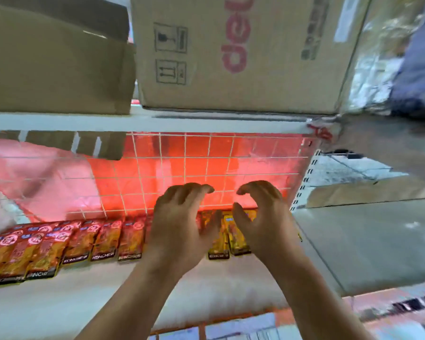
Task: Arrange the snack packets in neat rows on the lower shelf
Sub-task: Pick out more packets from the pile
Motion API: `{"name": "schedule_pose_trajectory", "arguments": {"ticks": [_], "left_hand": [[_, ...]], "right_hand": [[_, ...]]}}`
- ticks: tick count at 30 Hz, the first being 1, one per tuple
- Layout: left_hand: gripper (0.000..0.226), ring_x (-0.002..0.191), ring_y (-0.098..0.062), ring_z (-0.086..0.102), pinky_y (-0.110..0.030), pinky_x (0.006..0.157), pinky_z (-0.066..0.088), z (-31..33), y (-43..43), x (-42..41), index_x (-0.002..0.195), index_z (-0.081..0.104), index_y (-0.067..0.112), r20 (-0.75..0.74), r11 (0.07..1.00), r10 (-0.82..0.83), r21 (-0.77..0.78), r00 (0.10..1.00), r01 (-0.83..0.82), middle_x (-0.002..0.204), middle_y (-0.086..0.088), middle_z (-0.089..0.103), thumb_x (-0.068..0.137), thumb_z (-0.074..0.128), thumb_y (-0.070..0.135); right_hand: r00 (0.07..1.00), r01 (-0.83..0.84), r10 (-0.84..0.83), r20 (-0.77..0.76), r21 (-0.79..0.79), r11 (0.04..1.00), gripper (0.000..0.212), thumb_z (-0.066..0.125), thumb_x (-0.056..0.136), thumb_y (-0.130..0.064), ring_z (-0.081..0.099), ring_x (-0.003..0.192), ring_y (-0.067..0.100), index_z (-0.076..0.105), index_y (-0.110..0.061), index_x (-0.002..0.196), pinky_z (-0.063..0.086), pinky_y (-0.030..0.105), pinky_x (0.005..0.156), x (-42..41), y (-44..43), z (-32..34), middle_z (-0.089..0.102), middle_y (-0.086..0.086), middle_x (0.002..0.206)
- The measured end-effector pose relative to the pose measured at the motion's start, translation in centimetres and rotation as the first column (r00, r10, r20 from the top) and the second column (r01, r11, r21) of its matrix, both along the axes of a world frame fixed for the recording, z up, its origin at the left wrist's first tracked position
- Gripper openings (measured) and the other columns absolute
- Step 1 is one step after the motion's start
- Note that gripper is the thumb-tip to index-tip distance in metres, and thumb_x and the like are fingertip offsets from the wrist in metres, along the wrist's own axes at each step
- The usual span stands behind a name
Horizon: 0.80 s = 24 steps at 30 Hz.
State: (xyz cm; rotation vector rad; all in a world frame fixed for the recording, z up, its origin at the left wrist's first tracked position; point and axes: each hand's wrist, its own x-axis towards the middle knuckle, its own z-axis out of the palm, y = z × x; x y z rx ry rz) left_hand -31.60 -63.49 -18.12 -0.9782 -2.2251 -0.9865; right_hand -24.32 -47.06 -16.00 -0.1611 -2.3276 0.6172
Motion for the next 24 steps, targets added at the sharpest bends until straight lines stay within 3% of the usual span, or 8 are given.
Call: {"name": "schedule_pose_trajectory", "arguments": {"ticks": [3, 7, 13, 16, 20, 22, 24], "left_hand": [[0.043, 0.109, -0.022, 0.062, -0.041, 0.094, 0.050, 3.3, 5.4, 4.6, 0.122, 0.068, 0.019, -0.030, 0.996, -0.082, 0.020, 0.996, 0.083, 0.116, 0.005, 0.070, 0.085, 0.060, 0.040], [0.043, 0.112, -0.015, 0.058, -0.023, 0.096, 0.039, 7.9, 12.9, 10.8, 0.123, 0.066, 0.021, -0.093, 0.981, -0.180, 0.057, 0.979, 0.186, 0.117, 0.007, 0.070, 0.087, 0.058, 0.042], [0.044, 0.111, -0.006, 0.056, -0.012, 0.094, 0.035, 12.7, 22.5, 18.1, 0.125, 0.064, 0.029, -0.006, 0.929, -0.365, 0.062, 0.931, 0.365, 0.121, 0.014, 0.067, 0.087, 0.055, 0.050], [0.040, 0.113, -0.002, 0.056, -0.023, 0.096, 0.043, 14.1, 26.1, 19.4, 0.125, 0.064, 0.033, 0.085, 0.908, -0.419, 0.030, 0.904, 0.418, 0.123, 0.020, 0.064, 0.089, 0.060, 0.050], [0.039, 0.111, 0.000, 0.059, -0.031, 0.094, 0.049, 15.4, 30.3, 18.7, 0.120, 0.066, 0.036, 0.197, 0.891, -0.451, 0.040, 0.871, 0.452, 0.118, 0.019, 0.066, 0.088, 0.053, 0.054], [0.026, 0.103, 0.002, 0.062, -0.030, 0.088, 0.051, 15.7, 32.1, 17.6, 0.114, 0.067, 0.037, 0.260, 0.878, -0.475, 0.069, 0.841, 0.474, 0.108, 0.018, 0.069, 0.095, 0.055, 0.050], [0.019, 0.100, -0.003, 0.066, -0.034, 0.092, 0.054, 16.1, 33.8, 16.3, 0.109, 0.071, 0.033, 0.350, 0.858, -0.501, 0.078, 0.791, 0.508, 0.100, 0.015, 0.072, 0.101, 0.057, 0.043]], "right_hand": [[0.996, 0.023, -0.023, -0.091, 0.003, 1.000, 0.027, 0.057, 0.078, -0.034, 0.061, 0.096, 0.021, 0.068, -0.020, 0.098, 0.047, 0.033, 0.086, 5.0, 5.0, 3.2, 0.065, -0.004, 0.100], [0.984, 0.082, -0.075, -0.162, 0.037, 0.996, 0.024, 0.062, 0.079, -0.030, 0.058, 0.098, 0.016, 0.069, -0.019, 0.099, 0.042, 0.026, 0.087, 12.5, 11.2, 8.0, 0.065, -0.004, 0.103], [0.957, 0.214, -0.199, -0.213, 0.049, 0.976, 0.022, 0.066, 0.078, -0.029, 0.058, 0.099, 0.019, 0.067, -0.022, 0.100, 0.045, 0.033, 0.088, 21.2, 20.1, 12.8, 0.063, -0.004, 0.104], [0.954, 0.268, -0.263, -0.146, 0.019, 0.963, 0.024, 0.072, 0.082, -0.026, 0.057, 0.103, 0.019, 0.066, -0.023, 0.106, 0.048, 0.036, 0.089, 23.3, 24.1, 13.4, 0.061, -0.007, 0.111], [0.950, 0.312, -0.312, -0.033, 0.015, 0.950, 0.030, 0.072, 0.085, -0.025, 0.056, 0.104, 0.015, 0.065, -0.026, 0.114, 0.044, 0.028, 0.083, 24.4, 28.5, 13.4, 0.061, -0.008, 0.119], [0.944, 0.330, -0.330, 0.017, 0.014, 0.944, 0.032, 0.071, 0.088, -0.026, 0.056, 0.100, 0.013, 0.063, -0.029, 0.119, 0.043, 0.026, 0.079, 24.4, 30.3, 13.3, 0.061, -0.007, 0.122], [0.935, 0.350, -0.351, 0.053, 0.021, 0.936, 0.031, 0.070, 0.090, -0.029, 0.056, 0.089, 0.009, 0.062, -0.031, 0.121, 0.040, 0.021, 0.070, 24.2, 32.0, 13.4, 0.060, -0.007, 0.120]]}}
